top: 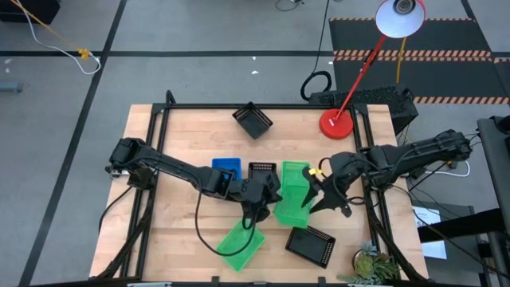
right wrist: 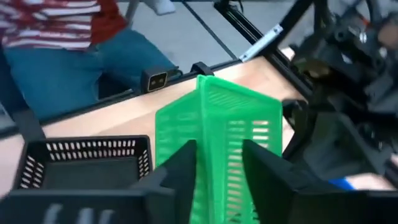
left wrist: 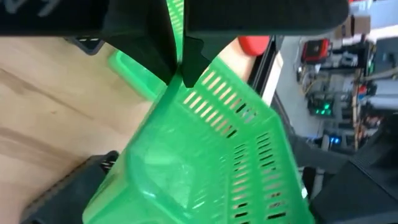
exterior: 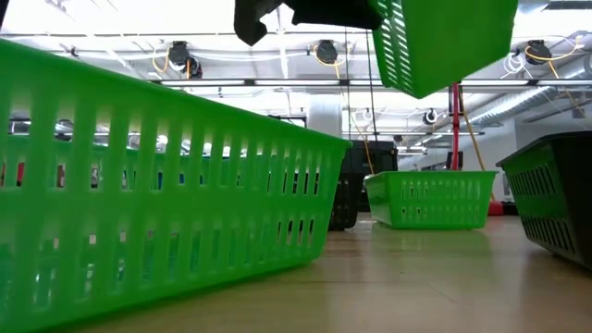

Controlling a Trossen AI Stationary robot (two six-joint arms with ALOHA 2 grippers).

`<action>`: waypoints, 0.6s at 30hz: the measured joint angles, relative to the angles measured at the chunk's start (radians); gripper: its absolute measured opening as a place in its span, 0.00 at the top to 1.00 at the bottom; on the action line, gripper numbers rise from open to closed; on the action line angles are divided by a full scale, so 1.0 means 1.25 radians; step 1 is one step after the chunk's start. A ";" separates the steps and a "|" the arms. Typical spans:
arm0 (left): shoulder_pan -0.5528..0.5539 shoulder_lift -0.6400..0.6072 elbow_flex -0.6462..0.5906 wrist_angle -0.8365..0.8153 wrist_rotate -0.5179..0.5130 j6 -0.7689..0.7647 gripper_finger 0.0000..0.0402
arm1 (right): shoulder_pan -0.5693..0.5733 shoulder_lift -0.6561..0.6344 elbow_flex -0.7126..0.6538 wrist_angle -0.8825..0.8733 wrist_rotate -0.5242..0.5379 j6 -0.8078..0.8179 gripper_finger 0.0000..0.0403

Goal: Stack baskets by color
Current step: Stack the bottom green bin on top of stacked green bins

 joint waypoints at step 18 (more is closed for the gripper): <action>0.003 -0.009 0.002 -0.007 -0.229 -0.061 0.99 | 0.000 -0.148 0.000 -0.088 0.373 0.603 0.27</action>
